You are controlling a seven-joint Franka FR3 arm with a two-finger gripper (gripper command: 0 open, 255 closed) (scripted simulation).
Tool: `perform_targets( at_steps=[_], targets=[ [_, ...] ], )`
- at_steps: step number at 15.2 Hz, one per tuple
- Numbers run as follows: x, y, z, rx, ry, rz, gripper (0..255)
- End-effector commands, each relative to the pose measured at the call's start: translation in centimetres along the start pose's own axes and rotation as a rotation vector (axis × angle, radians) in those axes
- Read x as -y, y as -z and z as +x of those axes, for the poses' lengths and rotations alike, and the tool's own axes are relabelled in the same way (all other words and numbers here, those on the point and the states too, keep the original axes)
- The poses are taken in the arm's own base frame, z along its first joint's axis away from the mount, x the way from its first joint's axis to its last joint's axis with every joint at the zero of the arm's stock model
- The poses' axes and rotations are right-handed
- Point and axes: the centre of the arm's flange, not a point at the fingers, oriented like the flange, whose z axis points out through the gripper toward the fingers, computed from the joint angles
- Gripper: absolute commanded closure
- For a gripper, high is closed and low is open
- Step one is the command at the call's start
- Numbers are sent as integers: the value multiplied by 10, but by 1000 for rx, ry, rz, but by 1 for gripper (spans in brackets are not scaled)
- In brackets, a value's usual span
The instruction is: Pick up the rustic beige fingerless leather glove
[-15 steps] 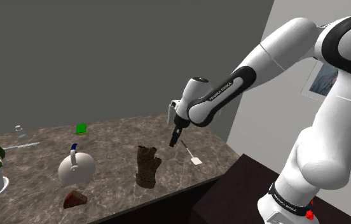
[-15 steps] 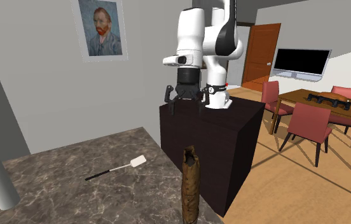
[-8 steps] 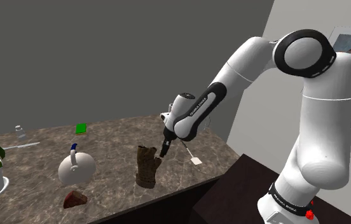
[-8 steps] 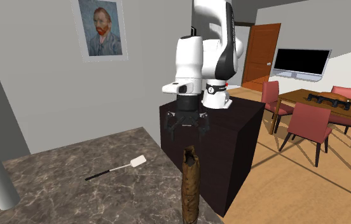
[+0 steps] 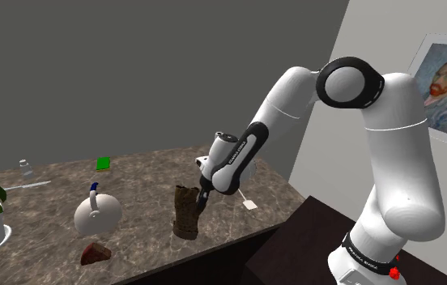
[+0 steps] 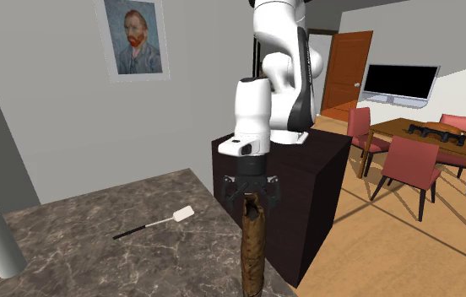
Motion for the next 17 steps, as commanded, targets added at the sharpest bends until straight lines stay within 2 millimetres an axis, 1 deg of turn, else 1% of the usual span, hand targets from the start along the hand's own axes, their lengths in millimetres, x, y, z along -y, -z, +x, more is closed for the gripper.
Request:
perform_targets(
  at_steps=[1,3,5,6,15,17],
  targets=[
    [1,-12,-3,0,0,0,0],
    [1,-25,-7,0,0,0,0],
    [1,-25,-7,0,0,0,0],
    [1,-25,-7,0,0,0,255],
    [1,-25,-7,0,0,0,255],
    [1,-15,-4,0,0,0,255]
  ],
)
